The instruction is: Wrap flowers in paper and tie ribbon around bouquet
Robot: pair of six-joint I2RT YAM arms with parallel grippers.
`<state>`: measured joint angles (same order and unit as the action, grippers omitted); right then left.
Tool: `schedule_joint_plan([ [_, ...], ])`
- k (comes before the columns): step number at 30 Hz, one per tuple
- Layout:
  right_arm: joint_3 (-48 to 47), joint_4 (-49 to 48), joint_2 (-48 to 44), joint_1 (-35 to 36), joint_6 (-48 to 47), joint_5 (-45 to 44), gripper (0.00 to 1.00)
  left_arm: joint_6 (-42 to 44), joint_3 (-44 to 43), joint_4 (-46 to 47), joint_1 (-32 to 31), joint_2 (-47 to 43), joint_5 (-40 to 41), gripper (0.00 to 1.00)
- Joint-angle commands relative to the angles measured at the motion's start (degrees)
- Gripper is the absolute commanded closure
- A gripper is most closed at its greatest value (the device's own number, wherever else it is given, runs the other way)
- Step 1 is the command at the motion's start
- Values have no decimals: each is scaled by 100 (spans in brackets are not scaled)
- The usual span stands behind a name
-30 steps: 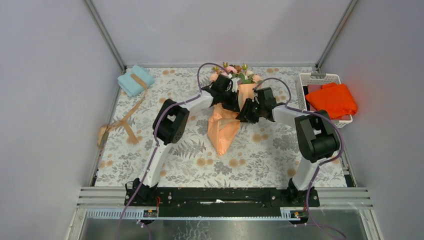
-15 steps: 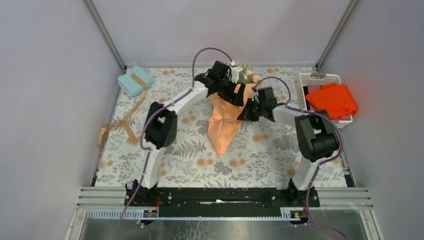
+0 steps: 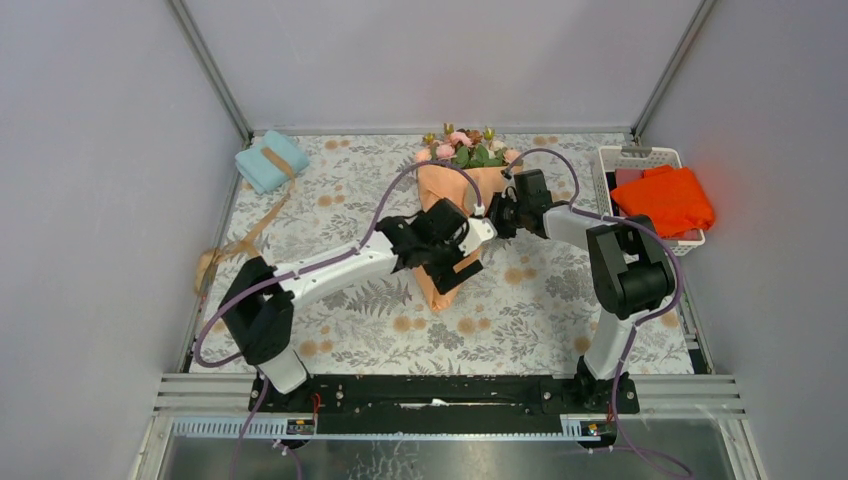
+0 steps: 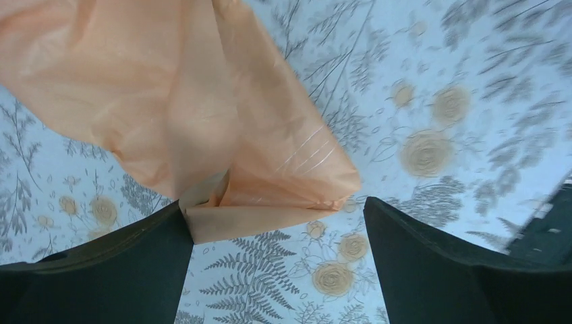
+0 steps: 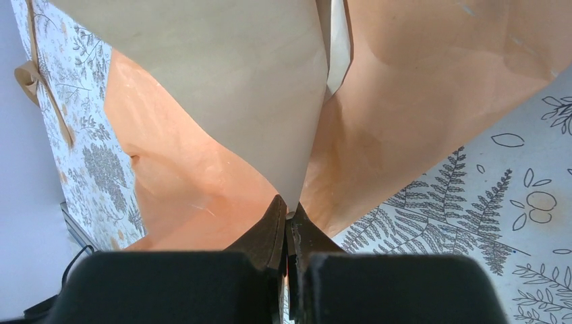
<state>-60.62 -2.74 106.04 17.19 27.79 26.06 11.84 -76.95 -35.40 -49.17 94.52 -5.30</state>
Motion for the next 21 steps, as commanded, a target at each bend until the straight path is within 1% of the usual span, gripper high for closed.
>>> schedule_joint_plan([
  [1,-231,33,32,-14,-109,-131,100,199,398,1054,-214,114,1629,1],
  [3,-231,37,15,-14,-118,-144,100,289,590,1522,-294,185,2598,1],
  [4,-231,36,5,-14,-127,-152,100,351,685,1709,-333,180,2851,1],
  [8,-306,110,48,-14,-216,-154,100,532,959,1962,-612,72,3206,1],
  [12,-370,156,96,-14,-240,-162,100,868,1107,1985,-993,25,3778,1],
  [16,-389,161,112,-14,-244,-171,100,775,1091,1922,-967,-62,3693,2],
  [17,-389,171,114,-14,-248,-177,100,751,1135,1957,-957,-54,3635,9],
  [18,-387,172,113,-15,-261,-187,100,744,1184,1967,-959,-31,3554,19],
  [21,-380,137,126,-14,-292,-213,100,743,1317,1763,-960,18,2963,64],
])
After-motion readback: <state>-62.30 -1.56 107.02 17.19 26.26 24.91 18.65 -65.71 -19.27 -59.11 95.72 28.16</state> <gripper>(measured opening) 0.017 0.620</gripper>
